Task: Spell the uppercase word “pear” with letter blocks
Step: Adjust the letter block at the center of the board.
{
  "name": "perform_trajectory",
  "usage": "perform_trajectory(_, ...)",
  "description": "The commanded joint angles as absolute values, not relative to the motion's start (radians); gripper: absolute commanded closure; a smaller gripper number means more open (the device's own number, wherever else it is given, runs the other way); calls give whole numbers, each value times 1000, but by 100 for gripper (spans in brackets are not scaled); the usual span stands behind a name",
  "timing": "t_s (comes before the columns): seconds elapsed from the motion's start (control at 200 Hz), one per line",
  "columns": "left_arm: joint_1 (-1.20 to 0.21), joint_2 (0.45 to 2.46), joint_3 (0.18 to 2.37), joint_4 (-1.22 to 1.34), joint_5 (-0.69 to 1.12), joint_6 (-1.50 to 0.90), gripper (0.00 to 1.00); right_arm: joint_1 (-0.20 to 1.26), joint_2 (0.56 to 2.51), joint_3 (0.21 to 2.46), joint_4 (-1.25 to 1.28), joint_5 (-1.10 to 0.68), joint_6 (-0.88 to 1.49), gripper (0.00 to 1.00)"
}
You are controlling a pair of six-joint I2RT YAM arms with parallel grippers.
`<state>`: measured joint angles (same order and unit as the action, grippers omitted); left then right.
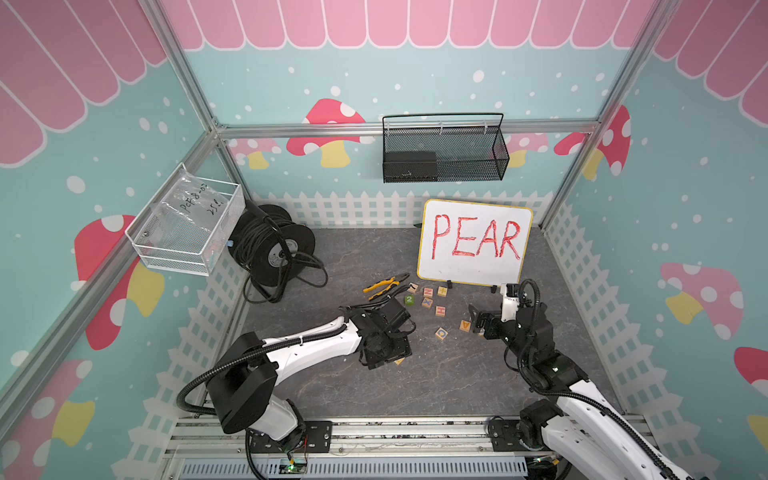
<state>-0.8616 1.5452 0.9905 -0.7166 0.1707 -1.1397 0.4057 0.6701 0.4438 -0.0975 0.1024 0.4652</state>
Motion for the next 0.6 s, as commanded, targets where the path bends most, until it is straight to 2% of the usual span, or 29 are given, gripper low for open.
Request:
perform_trajectory(0.0,-837,1581,979,-671,240,-1236,22,401,631,426,-85,43,459,1)
perform_trajectory(0.21,-824,1654,994,-616,287,-1255,26,401,546,404,-75,-39,437,1)
perform_trajectory(0.596,-811,1748,1032,-611,300,-1252,32,401,533,404,-115,8,437,1)
